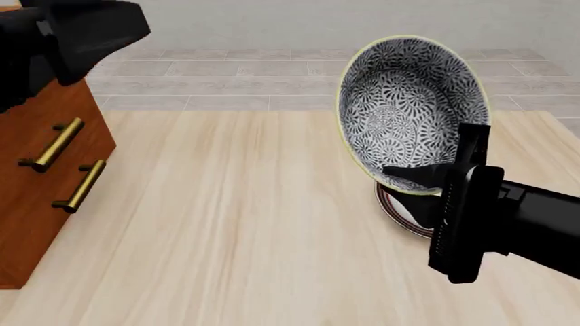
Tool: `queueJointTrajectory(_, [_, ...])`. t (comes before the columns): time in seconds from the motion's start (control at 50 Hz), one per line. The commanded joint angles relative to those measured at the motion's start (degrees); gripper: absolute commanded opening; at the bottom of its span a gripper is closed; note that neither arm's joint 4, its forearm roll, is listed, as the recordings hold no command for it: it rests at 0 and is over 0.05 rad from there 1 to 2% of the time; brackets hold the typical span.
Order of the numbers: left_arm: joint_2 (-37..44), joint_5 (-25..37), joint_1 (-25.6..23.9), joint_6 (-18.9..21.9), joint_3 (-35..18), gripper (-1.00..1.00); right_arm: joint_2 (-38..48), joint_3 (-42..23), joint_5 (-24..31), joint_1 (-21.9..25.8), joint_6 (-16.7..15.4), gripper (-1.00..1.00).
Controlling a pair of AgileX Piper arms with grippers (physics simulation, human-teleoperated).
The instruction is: Put the bowl on top of the cabinet.
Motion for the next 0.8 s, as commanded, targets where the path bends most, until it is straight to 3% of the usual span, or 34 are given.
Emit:
queueJointTrajectory(0.02, [8.0,2.8,-2.1,-1.1,-7.9,1.00,0.3,-0.4,-0.2,0.9,0.5,-1.00])
queueJointTrajectory(0.1, [8.2,2.4,-3.0,1.1,-9.2,1.00,0.1,-0.2,-0.1,1.2,0.5,-1.00])
queueJointTrajectory(0.14, [10.2,3.4,-3.2,-1.5,-9.8,1.00,0.2,0.1,-0.2,1.3,0.4,-1.00])
queueJointTrajectory(0.28, [11.9,4.0,-4.3,-2.5,-11.7,1.00,0.5,0.5,-0.6,1.8,0.5,-1.00])
queueJointTrajectory(0.36, [12.5,4.8,-6.4,-5.3,-12.5,1.00,0.5,0.4,-0.5,2.1,0.6,-1.00])
queueJointTrajectory(0.8, [16.1,5.5,-7.7,-6.8,-15.2,1.00,1.4,0.9,-1.4,3.9,1.0,-1.00])
